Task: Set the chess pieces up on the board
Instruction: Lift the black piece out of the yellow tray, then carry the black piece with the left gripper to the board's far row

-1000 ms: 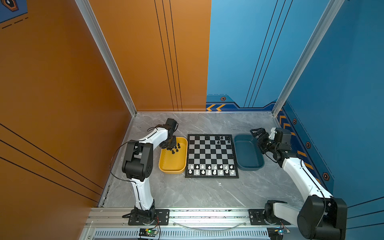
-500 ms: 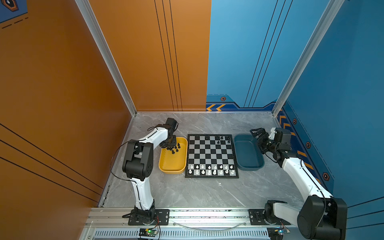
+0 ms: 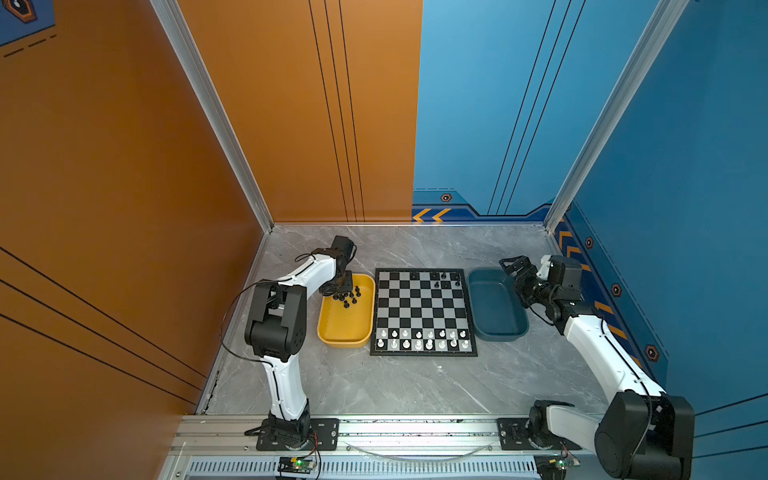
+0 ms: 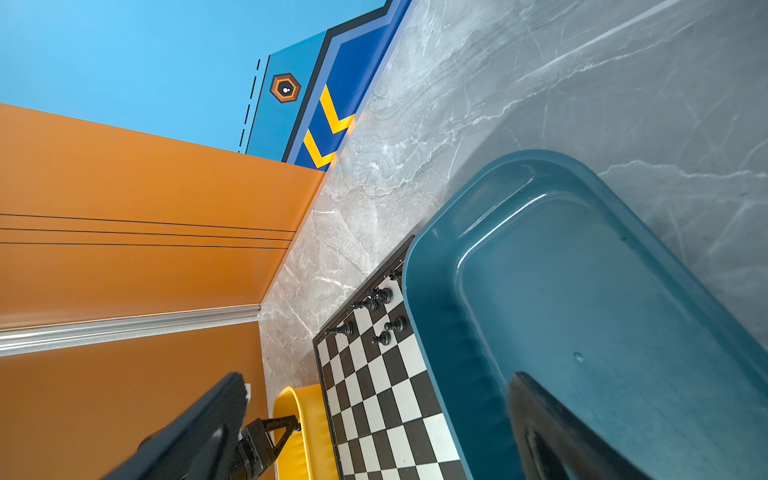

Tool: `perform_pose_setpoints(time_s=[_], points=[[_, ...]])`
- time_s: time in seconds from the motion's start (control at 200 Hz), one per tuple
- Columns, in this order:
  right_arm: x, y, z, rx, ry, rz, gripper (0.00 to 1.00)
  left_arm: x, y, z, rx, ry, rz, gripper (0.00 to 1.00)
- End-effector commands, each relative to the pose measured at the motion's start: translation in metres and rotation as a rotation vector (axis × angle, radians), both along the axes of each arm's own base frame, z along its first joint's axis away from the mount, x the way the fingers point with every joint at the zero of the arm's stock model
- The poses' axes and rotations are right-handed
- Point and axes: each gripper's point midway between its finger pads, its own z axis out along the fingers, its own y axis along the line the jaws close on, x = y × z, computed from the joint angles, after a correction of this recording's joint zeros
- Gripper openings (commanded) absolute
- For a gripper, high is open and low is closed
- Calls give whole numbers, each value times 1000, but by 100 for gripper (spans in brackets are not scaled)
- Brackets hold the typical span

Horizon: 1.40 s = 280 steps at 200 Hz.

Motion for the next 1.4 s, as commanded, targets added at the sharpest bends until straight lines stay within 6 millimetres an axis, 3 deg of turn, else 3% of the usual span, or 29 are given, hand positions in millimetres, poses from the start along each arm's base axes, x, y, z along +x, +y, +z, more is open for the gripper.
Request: perform_pose_setpoints(time_s=[0.0, 0.4, 0.611, 0.811, 1.046, 1.171, 1.396], points=[[1, 0, 5, -16, 2, 0, 100, 0, -3, 8, 3, -11, -3, 0], [0, 0, 6, -16, -3, 5, 100, 0, -20, 71, -39, -146, -43, 0], [0, 0, 7, -14, -7, 8, 100, 2, -48, 105, -111, -213, -101, 0], [0, -1, 8, -10, -13, 12, 100, 7, -98, 128, -168, -244, -212, 0], [-1, -5, 7, -4, -12, 8, 100, 16, -174, 142, -200, -267, -363, 0], [-2, -7, 6, -1, -9, 6, 100, 22, -213, 139, -216, -259, -433, 0], [-3, -10, 5, 2, -7, 2, 100, 29, -271, 116, -246, -210, -524, 0]])
